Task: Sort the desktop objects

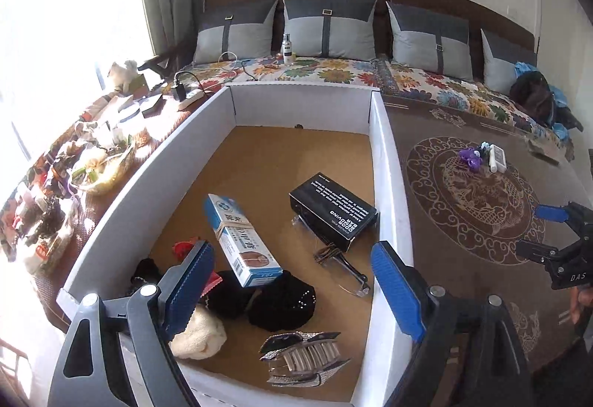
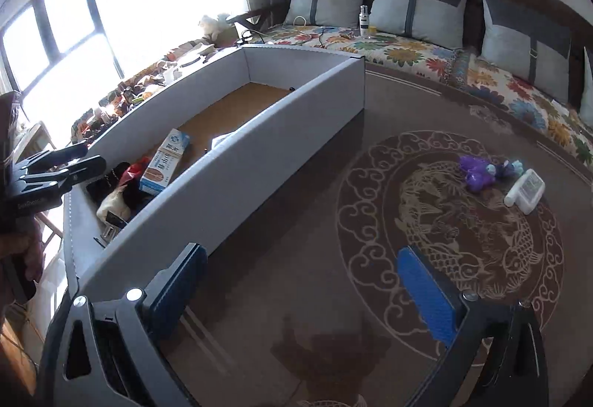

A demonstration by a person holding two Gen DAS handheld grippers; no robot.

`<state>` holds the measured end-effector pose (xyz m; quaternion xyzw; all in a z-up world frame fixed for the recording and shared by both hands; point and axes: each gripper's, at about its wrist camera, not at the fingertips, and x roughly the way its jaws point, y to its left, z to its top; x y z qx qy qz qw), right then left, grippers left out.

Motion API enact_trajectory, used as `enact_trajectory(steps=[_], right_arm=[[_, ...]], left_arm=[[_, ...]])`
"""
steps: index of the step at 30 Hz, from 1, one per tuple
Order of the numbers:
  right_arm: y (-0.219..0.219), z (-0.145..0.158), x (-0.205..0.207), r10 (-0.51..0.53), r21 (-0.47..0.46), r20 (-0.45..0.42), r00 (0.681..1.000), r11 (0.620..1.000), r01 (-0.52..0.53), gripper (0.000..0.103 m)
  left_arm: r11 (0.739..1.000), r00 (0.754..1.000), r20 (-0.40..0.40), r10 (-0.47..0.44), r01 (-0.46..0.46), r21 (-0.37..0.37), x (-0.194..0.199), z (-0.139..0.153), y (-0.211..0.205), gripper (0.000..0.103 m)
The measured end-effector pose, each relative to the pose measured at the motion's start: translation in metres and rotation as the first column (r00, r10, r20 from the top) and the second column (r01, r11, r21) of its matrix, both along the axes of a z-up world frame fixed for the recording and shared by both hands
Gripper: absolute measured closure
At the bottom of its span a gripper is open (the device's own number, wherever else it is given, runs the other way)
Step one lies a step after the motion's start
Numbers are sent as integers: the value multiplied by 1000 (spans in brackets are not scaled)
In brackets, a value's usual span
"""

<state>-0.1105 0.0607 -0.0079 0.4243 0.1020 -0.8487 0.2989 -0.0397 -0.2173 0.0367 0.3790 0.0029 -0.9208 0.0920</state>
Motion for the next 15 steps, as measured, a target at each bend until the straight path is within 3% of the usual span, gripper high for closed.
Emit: enact_trajectory(steps=[9,15], right_arm=[[128,-39,-13,-202,108,5,979,974,200,0],[164,-60,-20,-281,181,-36,959,942,283,0]], left_arm=[[989,991,-21,-134,132,-69,-20,21,83,17],[974,973,-21,-228,228,-6,-24,28,130,16]])
